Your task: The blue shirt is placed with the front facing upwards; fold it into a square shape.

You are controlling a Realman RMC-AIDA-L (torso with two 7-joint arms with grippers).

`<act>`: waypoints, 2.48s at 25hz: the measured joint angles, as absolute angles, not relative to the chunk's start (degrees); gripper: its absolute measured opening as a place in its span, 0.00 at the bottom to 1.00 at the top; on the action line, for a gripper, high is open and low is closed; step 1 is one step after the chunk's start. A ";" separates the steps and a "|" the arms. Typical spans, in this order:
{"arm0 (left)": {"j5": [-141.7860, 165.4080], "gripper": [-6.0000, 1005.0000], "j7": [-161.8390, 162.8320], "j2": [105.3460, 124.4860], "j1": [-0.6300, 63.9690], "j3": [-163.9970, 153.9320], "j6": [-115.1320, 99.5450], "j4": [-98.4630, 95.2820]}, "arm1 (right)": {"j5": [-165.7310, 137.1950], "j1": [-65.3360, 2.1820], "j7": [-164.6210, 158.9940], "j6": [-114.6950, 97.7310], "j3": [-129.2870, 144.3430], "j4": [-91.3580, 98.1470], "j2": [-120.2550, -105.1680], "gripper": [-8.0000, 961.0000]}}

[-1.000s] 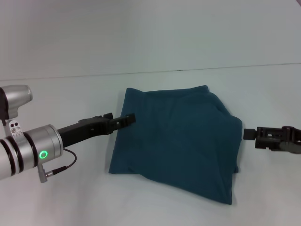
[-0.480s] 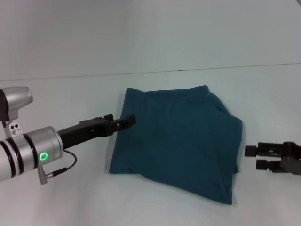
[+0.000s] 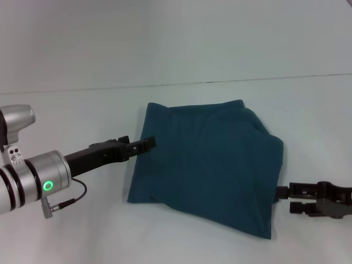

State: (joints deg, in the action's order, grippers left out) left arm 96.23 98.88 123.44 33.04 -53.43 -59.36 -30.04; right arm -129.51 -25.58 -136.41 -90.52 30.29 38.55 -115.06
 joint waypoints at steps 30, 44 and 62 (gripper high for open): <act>96.23 0.92 98.21 123.66 32.30 -52.73 -59.33 -30.05 | -134.89 -30.30 -142.19 -87.40 34.09 39.49 -115.06 0.92; 96.23 0.92 98.13 123.66 32.23 -51.76 -59.33 -30.06 | -138.08 -32.95 -142.73 -85.33 34.48 38.84 -115.79 0.92; 96.23 0.92 97.55 123.66 32.25 -51.41 -59.36 -29.97 | -138.26 -33.05 -142.73 -84.03 35.54 38.13 -116.59 0.92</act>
State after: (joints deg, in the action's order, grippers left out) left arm 96.23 97.55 123.66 32.25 -51.41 -59.36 -29.97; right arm -138.26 -33.05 -142.73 -84.03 35.54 38.13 -116.59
